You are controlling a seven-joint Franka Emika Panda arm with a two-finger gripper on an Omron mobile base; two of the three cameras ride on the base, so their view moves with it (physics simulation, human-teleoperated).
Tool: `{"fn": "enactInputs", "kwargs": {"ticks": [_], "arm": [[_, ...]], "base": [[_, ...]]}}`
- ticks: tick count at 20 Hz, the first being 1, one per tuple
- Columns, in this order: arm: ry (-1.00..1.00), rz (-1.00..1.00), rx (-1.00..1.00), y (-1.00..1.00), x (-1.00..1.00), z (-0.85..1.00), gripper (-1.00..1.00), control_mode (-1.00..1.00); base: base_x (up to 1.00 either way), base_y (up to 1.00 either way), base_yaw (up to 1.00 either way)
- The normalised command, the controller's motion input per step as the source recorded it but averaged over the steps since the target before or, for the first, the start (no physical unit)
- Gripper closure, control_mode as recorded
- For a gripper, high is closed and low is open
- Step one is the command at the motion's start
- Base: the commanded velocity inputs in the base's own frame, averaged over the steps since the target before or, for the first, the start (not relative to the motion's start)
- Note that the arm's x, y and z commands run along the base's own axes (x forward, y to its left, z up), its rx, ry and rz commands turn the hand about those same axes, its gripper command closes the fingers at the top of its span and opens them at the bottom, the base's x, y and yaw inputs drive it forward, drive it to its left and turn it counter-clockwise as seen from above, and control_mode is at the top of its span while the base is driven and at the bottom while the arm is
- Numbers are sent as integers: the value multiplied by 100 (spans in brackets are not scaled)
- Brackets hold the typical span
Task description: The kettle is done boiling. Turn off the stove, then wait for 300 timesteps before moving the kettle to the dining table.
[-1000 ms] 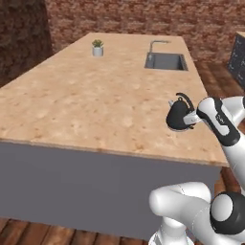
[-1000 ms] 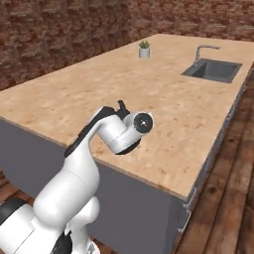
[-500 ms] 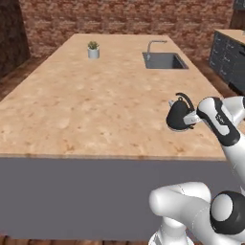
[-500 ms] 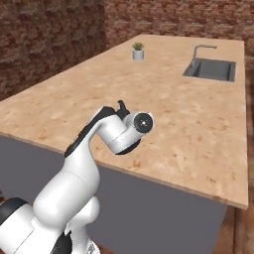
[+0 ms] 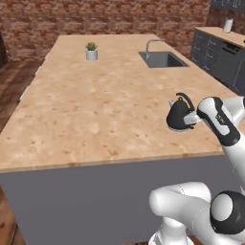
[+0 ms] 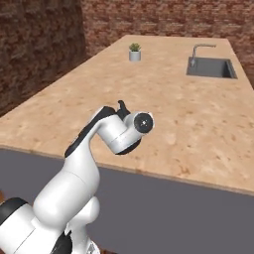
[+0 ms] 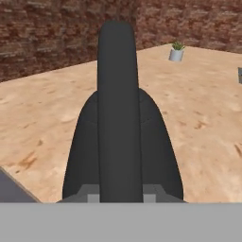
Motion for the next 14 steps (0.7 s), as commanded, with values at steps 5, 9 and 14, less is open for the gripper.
{"fn": "enactInputs", "kwargs": {"ticks": [5,9,14], "arm": [[0,0,0,0,0,0,100,100],[0,0,0,0,0,0,100,100],[0,0,0,0,0,0,100,100]], "base": [[3,98,-30],[2,98,-30],[3,98,-30]]}}
